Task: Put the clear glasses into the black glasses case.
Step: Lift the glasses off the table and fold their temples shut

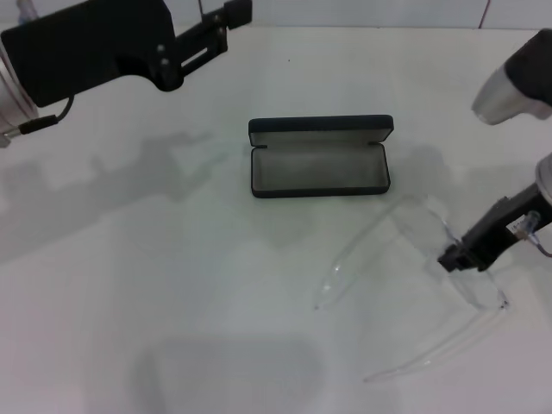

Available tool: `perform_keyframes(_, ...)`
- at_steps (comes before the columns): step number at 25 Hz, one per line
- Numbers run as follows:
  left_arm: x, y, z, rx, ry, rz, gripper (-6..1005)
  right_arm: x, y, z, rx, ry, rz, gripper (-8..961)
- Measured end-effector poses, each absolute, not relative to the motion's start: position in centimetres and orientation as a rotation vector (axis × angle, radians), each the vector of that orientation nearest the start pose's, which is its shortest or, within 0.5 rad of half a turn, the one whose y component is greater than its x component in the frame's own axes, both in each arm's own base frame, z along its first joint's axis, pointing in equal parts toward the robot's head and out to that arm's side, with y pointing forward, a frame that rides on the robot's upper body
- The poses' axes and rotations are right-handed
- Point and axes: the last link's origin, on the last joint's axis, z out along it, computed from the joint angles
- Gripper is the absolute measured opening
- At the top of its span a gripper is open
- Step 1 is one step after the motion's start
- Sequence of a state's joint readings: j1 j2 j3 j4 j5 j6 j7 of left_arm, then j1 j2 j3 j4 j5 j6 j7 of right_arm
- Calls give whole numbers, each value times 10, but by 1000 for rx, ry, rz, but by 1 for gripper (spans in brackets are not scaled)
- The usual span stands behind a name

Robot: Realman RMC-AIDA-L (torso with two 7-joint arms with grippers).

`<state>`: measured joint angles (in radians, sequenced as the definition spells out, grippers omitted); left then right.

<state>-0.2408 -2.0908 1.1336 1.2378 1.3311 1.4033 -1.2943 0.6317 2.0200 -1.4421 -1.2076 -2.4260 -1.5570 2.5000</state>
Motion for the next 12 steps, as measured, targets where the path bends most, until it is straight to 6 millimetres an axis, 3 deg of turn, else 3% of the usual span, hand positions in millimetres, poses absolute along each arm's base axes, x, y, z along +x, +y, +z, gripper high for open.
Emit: perform_keyframes(12, -154, 301, 75, -2471, -3, -1300, 272, 170, 326, 37, -2927, 420, 269, 115)
